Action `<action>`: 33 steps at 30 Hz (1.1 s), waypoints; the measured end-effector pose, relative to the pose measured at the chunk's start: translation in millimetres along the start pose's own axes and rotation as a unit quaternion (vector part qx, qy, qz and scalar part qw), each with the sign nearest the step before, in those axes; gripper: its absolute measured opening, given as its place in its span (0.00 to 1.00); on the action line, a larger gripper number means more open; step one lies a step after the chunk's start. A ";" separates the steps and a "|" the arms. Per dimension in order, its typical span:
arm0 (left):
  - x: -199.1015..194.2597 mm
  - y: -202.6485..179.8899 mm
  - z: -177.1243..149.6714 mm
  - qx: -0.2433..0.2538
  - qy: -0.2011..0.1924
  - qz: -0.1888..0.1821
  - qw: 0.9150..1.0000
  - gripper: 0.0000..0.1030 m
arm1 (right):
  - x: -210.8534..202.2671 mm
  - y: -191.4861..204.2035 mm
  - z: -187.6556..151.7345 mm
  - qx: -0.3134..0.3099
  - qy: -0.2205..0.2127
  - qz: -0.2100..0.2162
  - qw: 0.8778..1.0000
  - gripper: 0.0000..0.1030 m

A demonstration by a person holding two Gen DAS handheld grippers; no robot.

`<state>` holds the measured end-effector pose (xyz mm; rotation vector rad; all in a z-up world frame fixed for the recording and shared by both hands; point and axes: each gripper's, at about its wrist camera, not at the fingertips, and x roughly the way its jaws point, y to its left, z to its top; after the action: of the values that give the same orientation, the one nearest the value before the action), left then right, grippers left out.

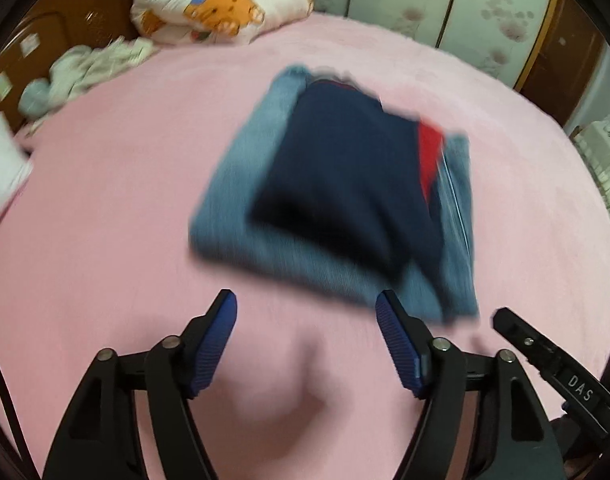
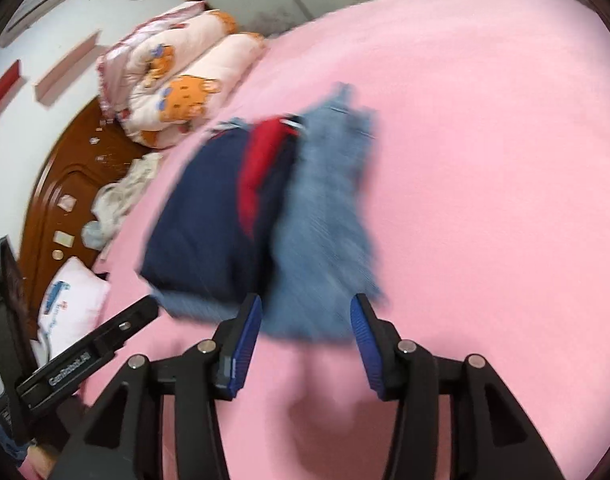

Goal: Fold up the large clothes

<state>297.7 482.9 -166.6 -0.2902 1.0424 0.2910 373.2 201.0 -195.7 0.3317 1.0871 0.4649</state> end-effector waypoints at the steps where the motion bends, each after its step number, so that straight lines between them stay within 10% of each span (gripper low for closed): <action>1: -3.5 -4.7 -14.1 -0.002 0.007 0.001 1.000 0.69 | -12.6 -13.1 -15.3 0.006 0.003 -0.014 1.000 0.48; 17: -191.4 -163.0 -312.8 0.046 0.091 -0.014 0.995 0.69 | -316.1 -173.6 -287.2 0.094 0.064 -0.218 0.969 0.73; 33: -393.5 -265.1 -308.3 0.139 0.033 -0.083 0.986 0.75 | -549.2 -146.7 -252.6 0.095 0.000 -0.224 0.970 0.79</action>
<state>-36.9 85.5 57.6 -0.1340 1.1019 -0.0161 -36.8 -199.6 46.0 0.2430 1.1680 -0.0421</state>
